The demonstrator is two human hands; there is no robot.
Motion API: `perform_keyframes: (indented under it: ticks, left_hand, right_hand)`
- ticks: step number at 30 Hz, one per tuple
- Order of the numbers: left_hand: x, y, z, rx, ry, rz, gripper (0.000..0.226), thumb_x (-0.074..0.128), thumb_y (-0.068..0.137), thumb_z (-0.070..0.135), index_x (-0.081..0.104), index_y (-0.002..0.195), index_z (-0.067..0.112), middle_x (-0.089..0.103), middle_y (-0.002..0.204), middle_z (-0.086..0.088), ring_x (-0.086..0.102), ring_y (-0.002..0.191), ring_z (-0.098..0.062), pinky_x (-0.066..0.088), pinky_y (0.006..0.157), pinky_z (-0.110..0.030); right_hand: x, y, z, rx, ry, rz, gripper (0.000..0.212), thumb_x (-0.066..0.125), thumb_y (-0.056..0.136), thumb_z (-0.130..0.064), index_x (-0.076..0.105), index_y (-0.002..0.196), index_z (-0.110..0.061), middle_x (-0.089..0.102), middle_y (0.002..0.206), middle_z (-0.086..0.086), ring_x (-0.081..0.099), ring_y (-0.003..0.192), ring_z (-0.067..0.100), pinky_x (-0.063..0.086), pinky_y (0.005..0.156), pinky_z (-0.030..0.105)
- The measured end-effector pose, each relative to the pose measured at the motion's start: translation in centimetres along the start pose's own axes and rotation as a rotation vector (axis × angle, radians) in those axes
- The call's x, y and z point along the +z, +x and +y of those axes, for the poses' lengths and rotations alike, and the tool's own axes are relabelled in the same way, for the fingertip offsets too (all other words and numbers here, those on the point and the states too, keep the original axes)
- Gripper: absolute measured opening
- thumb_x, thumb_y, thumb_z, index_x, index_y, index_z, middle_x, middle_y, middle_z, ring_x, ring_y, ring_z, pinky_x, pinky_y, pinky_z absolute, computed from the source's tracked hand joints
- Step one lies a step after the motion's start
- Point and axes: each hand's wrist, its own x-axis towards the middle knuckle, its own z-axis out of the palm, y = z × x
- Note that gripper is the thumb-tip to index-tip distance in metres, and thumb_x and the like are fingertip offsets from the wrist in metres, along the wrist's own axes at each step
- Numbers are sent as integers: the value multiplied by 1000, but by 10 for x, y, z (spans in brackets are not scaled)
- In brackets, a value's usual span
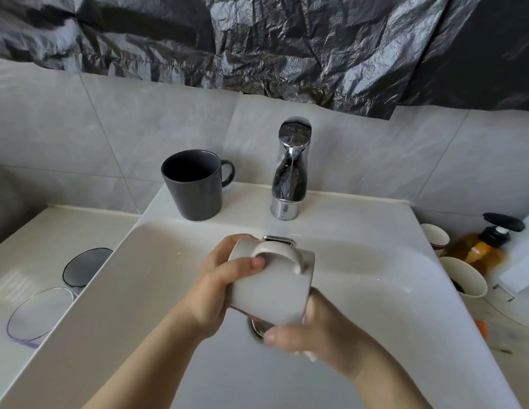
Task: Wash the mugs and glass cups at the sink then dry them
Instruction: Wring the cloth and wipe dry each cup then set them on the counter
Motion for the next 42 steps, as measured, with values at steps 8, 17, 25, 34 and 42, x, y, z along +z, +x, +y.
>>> perform_keyframes:
  ticks: [8,17,25,34,42]
  left_hand:
    - [-1,-1,-6,155,111,-27,55,70,43,34,62,95,20,65,84,-3,62,78,-21,48,60,-32]
    - [-16,-3,1,-7,165,-221,67,80,50,48,60,114,44,70,103,3,66,96,-19,54,77,-29]
    - [5,0,4,-372,-175,-17,62,50,66,65,67,109,24,72,96,-10,67,83,-26,51,73,-40]
    - [11,-4,-13,322,294,86,45,54,70,55,62,111,42,65,116,13,60,106,-4,47,82,-14]
    - [5,-2,4,-268,-140,-67,54,58,69,68,67,109,35,71,109,-3,68,95,-28,57,71,-49]
  right_hand:
    - [-6,-2,-2,-56,431,-75,54,72,52,-8,65,105,-9,68,87,0,66,83,11,50,71,19]
    - [0,12,9,81,752,123,82,85,52,-27,58,127,-7,63,105,11,62,90,24,33,90,38]
    - [17,7,7,146,-396,311,42,46,57,-40,56,83,-10,55,62,-4,54,65,18,47,60,29]
    - [4,-1,-7,153,758,241,31,63,65,-18,72,90,-3,72,83,16,69,59,23,52,44,22]
    - [6,8,11,18,-162,347,60,69,60,-37,60,114,-12,71,99,4,68,91,16,56,78,34]
